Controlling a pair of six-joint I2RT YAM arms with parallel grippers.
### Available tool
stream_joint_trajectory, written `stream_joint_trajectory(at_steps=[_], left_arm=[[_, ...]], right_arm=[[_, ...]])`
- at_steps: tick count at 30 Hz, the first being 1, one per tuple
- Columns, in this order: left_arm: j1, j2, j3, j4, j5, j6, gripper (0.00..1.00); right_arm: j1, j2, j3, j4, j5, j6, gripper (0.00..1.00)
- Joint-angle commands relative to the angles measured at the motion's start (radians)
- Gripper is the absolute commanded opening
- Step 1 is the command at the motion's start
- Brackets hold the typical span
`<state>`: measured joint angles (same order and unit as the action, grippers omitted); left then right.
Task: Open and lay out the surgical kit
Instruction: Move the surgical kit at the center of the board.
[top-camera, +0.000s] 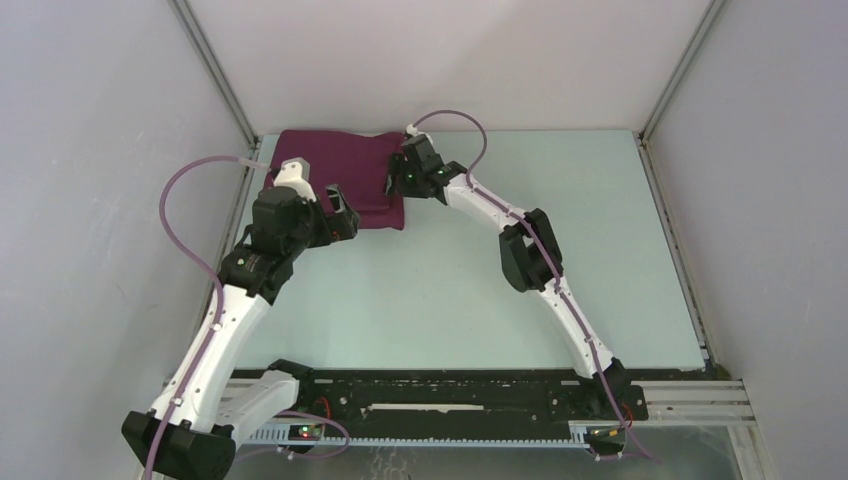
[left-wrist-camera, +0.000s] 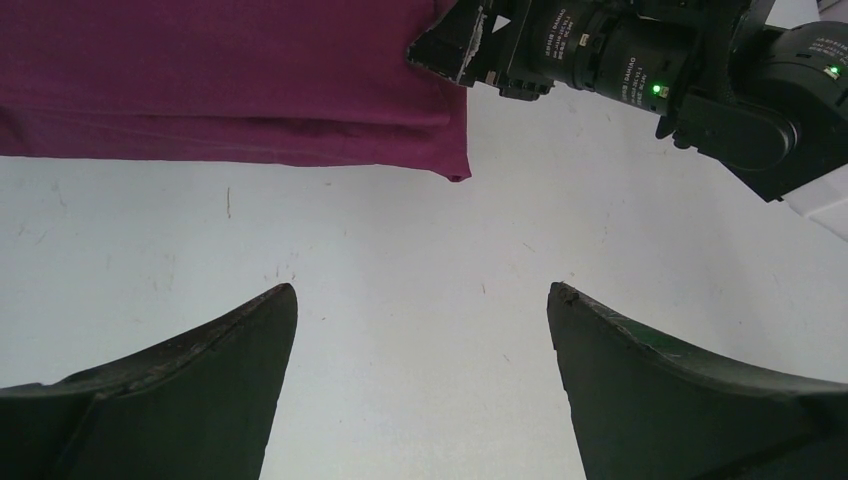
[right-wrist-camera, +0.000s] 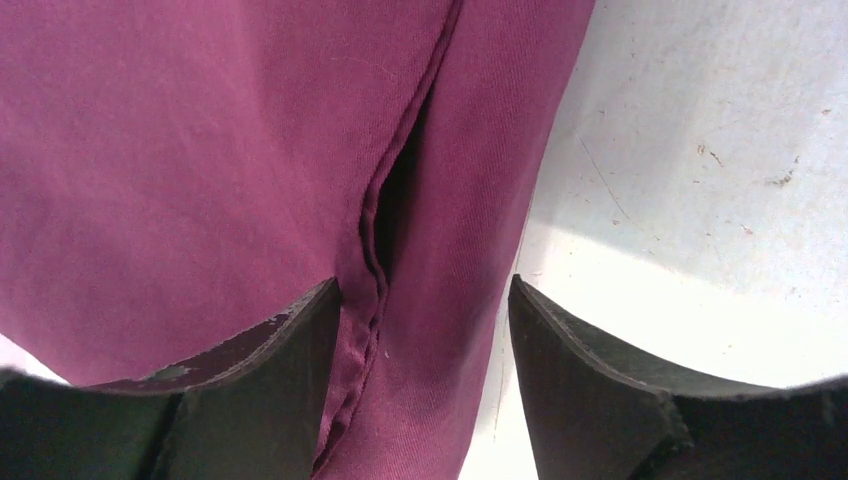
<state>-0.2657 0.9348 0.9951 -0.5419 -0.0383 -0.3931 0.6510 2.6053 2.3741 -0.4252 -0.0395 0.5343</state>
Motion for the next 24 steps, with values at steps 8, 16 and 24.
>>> stream_joint_trajectory(at_steps=[8,16,24], left_arm=[[0.01,-0.008,0.007,0.007,0.003,-0.007,1.0],[0.01,-0.01,0.008,0.001,0.002,-0.006,1.0],[0.01,-0.013,0.003,-0.001,-0.004,-0.004,1.0]], right_arm=[[-0.001,0.011,0.072,0.056,-0.039,0.023,0.51],[-0.012,0.038,0.114,0.049,-0.075,0.028,0.3],[-0.025,0.013,0.113,0.019,-0.051,0.023,0.0]])
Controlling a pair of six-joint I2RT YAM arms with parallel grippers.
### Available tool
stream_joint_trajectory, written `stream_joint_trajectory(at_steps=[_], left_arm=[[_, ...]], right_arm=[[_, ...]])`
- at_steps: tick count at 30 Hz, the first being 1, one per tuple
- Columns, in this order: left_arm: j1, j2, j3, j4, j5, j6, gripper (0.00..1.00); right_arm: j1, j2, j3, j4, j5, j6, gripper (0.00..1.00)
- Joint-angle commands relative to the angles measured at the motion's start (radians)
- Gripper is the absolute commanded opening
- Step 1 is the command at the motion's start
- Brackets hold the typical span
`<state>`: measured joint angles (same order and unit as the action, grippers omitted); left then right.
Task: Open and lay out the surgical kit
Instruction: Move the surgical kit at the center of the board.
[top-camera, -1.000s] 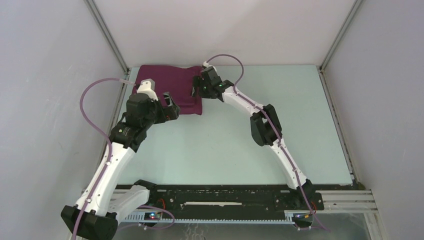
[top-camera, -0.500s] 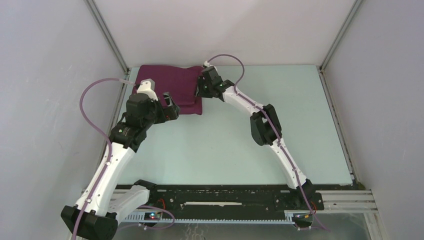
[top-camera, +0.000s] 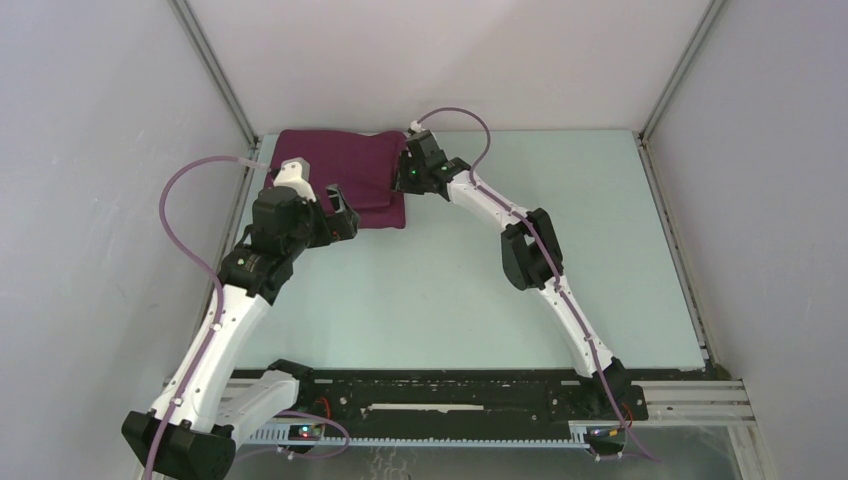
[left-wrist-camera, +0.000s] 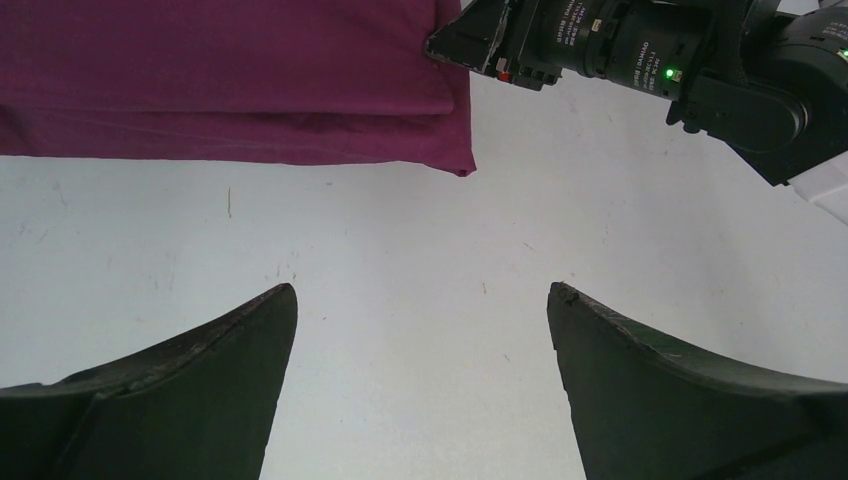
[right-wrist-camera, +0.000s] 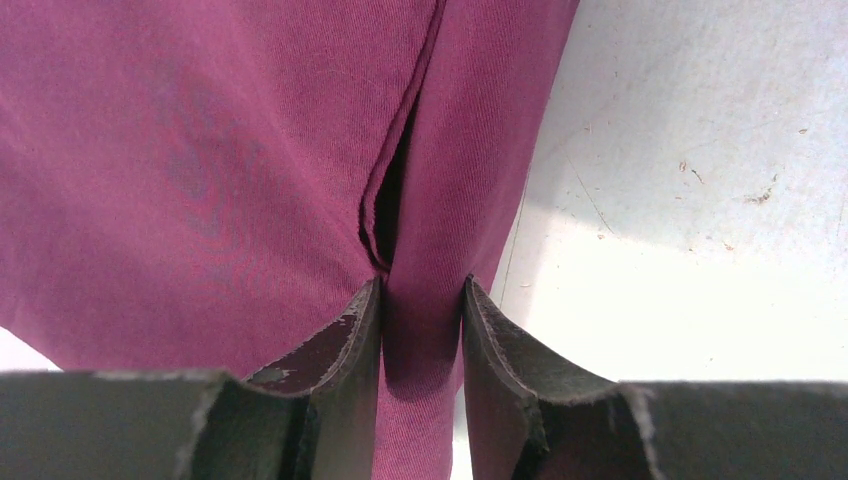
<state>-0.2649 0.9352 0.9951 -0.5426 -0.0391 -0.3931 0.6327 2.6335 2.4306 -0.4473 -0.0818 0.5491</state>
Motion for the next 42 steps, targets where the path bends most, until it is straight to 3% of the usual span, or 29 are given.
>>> stream_joint_trajectory(at_steps=[1,15,26,42], left_arm=[[0.009,-0.013,0.002,-0.001,-0.005,-0.004,1.0],[0.009,0.003,0.001,0.018,-0.001,-0.034,1.0],[0.009,0.016,-0.023,0.04,0.014,-0.05,1.0],[0.009,0.096,-0.047,0.118,0.088,-0.1,1.0]], right_arm=[[-0.01,-0.022,0.055,0.036,-0.002,0.008,0.0],[-0.085,-0.201,-0.1,0.034,0.033,-0.056,0.0],[-0.192,-0.393,-0.424,0.117,-0.014,-0.106,0.0],[-0.382,-0.632,-0.84,0.225,0.034,-0.041,0.0]])
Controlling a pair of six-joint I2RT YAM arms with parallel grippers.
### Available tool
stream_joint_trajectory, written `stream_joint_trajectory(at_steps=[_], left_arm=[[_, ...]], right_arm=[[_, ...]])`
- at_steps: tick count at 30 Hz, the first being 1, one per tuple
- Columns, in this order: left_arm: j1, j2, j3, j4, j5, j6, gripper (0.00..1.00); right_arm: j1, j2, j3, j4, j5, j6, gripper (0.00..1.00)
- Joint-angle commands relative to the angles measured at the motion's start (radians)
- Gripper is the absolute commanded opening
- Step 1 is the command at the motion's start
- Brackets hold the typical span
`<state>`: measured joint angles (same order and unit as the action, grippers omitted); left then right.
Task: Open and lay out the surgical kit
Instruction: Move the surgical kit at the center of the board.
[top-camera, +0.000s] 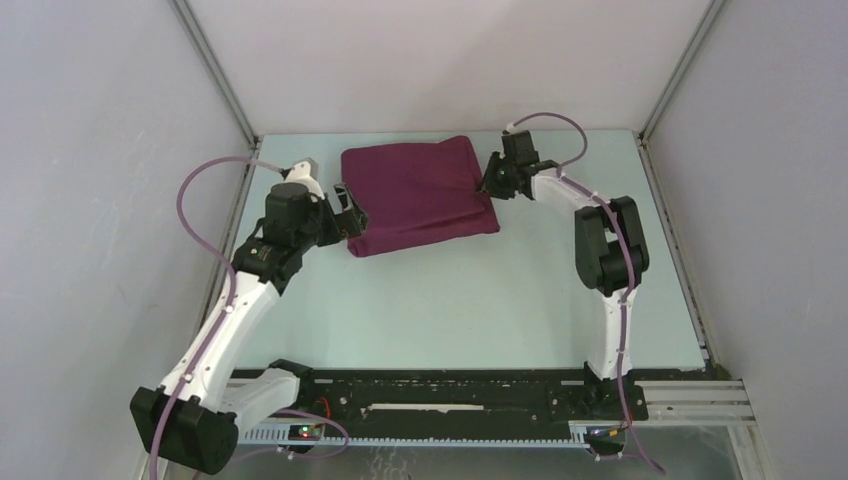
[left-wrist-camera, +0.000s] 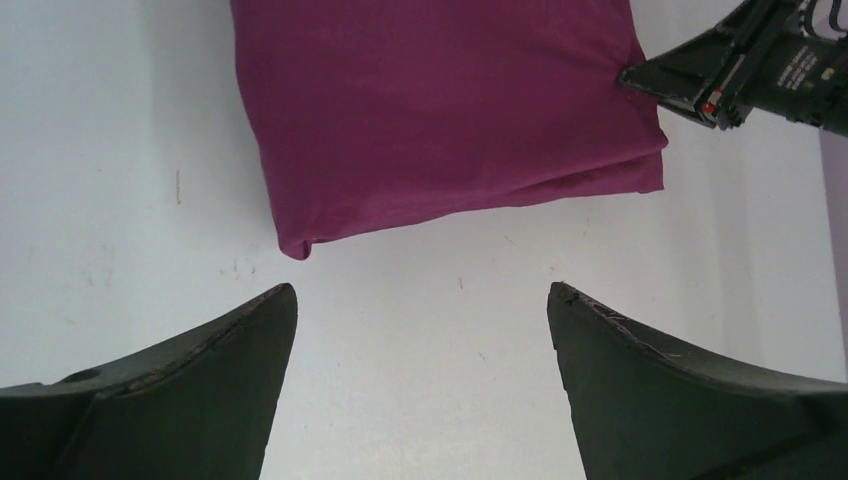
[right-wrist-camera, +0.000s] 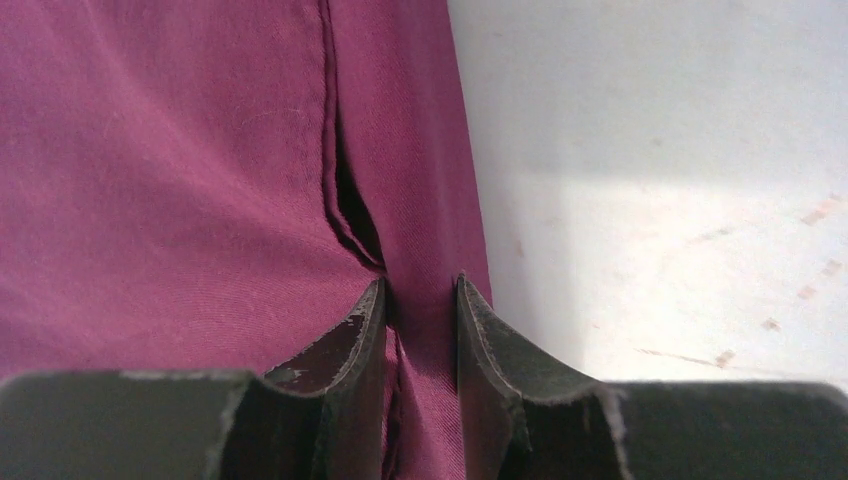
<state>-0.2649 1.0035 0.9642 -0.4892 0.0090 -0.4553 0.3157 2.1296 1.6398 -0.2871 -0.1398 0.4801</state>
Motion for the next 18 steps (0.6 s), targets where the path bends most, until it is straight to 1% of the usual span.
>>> stream_joint_trajectory(at_steps=[1,5,8,14,18], left_arm=[[0.009,0.047,-0.012,0.072,0.04,-0.049,1.0],[0.002,0.147,0.025,0.098,0.042,-0.098,1.0],[-0.009,0.223,0.037,0.146,0.026,-0.137,0.99],[-0.06,0.432,0.13,0.186,-0.041,-0.158,0.91],[-0.069,0.545,0.191,0.199,-0.063,-0.186,0.83]], right_arm=[[-0.076,-0.139,-0.068,0.076,0.091,0.036,0.0],[-0.108,-0.175,-0.148,0.105,0.101,0.057,0.0],[-0.128,-0.21,-0.211,0.127,0.112,0.068,0.0],[-0.183,-0.267,-0.301,0.135,0.111,0.094,0.0],[-0.2,-0.304,-0.35,0.147,0.114,0.108,0.0]])
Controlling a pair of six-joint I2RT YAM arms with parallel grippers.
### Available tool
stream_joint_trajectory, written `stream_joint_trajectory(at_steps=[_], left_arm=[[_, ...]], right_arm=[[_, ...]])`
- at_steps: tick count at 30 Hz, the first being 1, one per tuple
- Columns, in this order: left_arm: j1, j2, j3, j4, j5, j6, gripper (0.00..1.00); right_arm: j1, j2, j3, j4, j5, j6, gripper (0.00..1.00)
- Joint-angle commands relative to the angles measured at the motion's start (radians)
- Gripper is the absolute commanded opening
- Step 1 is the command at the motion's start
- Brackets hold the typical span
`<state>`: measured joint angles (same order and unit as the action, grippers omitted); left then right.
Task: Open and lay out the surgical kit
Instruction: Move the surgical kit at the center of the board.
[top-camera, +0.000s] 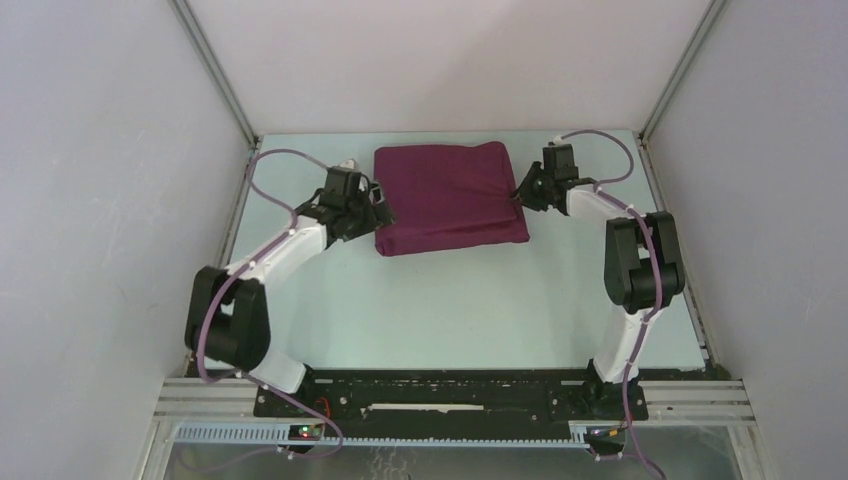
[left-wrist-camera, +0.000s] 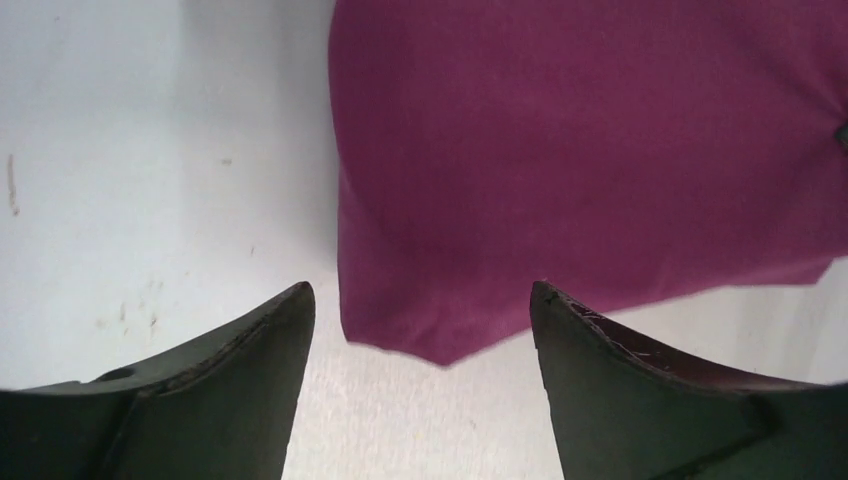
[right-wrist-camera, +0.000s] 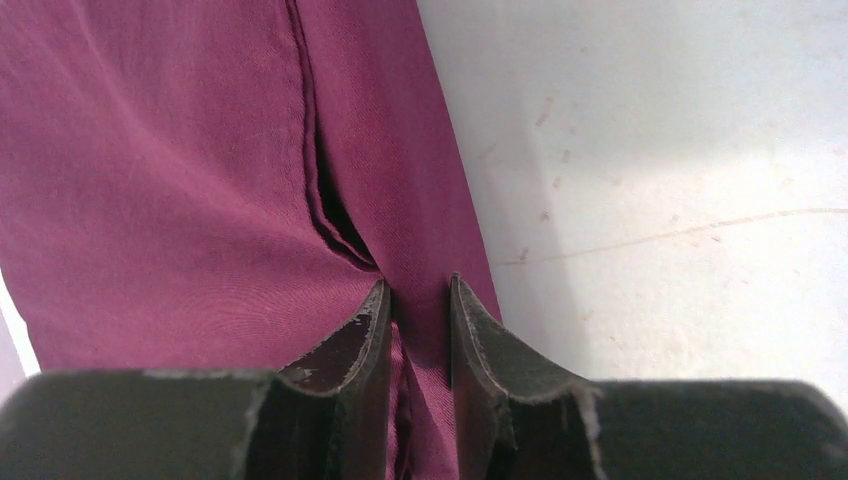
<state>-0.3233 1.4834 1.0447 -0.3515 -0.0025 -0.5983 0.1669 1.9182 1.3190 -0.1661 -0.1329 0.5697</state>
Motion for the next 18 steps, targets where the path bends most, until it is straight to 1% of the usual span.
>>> stream_joint_trajectory(at_steps=[1,5,9,15,16,18], left_arm=[[-0.013,0.09,0.124,0.063,-0.059,-0.047,0.81],[-0.019,0.173,0.174,0.071,-0.095,-0.049,0.72],[-0.019,0.256,0.233,0.063,-0.091,-0.045,0.56],[-0.019,0.365,0.321,0.035,-0.113,-0.031,0.45],[-0.019,0.382,0.337,0.033,-0.108,-0.026,0.42],[-0.019,0.417,0.376,0.022,-0.096,-0.016,0.4]], right_arm=[[-0.055,-0.097,-0.036,0.028,0.103,0.022,0.0],[-0.068,-0.111,-0.061,0.034,0.099,0.03,0.0],[-0.079,-0.109,-0.07,0.037,0.088,0.042,0.0],[-0.089,-0.102,-0.07,0.039,0.079,0.051,0.0],[-0.089,-0.103,-0.07,0.038,0.08,0.052,0.0],[-0.092,-0.102,-0.07,0.037,0.079,0.052,0.0]])
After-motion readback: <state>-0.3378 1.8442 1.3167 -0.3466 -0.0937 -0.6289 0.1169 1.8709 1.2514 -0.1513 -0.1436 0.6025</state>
